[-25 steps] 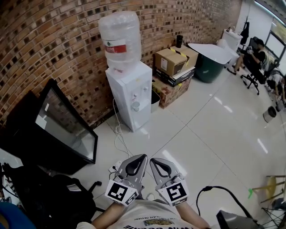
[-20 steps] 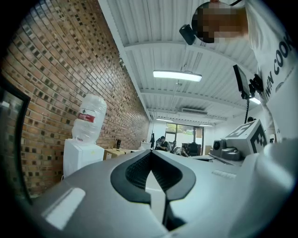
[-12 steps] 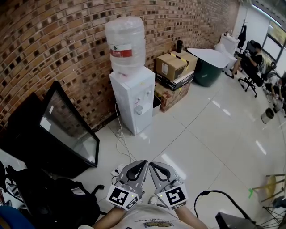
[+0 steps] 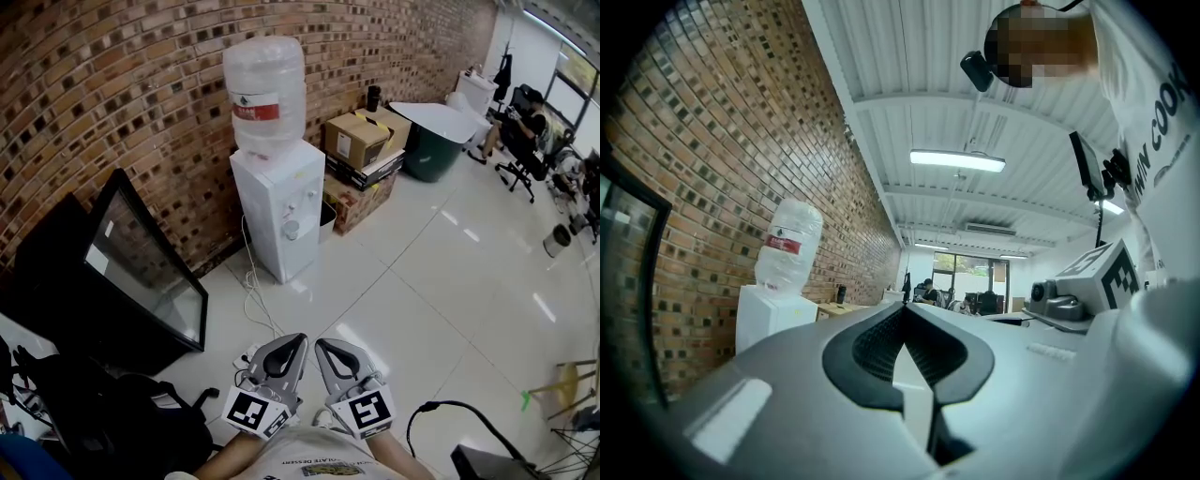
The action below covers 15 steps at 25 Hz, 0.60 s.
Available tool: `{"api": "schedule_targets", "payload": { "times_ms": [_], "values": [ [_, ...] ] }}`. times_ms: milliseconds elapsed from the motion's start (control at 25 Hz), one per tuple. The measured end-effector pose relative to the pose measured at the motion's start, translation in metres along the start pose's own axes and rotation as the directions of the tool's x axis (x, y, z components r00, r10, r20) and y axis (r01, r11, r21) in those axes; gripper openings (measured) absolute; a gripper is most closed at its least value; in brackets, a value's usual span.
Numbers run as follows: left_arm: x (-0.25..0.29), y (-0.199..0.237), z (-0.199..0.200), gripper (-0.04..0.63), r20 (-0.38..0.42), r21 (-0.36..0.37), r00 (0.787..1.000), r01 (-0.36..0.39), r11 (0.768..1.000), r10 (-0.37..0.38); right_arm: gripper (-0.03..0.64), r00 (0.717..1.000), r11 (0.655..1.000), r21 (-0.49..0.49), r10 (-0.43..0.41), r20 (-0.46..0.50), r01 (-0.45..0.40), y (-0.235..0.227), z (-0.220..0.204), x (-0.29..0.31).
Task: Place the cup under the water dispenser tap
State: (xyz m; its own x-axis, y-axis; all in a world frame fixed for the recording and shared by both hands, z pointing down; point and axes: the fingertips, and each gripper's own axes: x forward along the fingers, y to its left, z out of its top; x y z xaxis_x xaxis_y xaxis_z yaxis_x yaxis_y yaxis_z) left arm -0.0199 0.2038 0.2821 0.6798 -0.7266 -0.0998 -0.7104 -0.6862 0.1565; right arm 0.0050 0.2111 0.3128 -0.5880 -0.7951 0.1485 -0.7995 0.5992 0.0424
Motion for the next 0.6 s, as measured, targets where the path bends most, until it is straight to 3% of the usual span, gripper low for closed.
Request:
{"api": "schedule_targets", "payload": {
  "times_ms": [600],
  "values": [
    [-0.014,-0.011,-0.001,-0.009,-0.005,-0.011,1.000,-0.015,1.000,0.015,0.006,1.000,1.000,-0.002,0.019,-0.016,-0.019,0.011,-0.004,-0.010]
  ]
}}
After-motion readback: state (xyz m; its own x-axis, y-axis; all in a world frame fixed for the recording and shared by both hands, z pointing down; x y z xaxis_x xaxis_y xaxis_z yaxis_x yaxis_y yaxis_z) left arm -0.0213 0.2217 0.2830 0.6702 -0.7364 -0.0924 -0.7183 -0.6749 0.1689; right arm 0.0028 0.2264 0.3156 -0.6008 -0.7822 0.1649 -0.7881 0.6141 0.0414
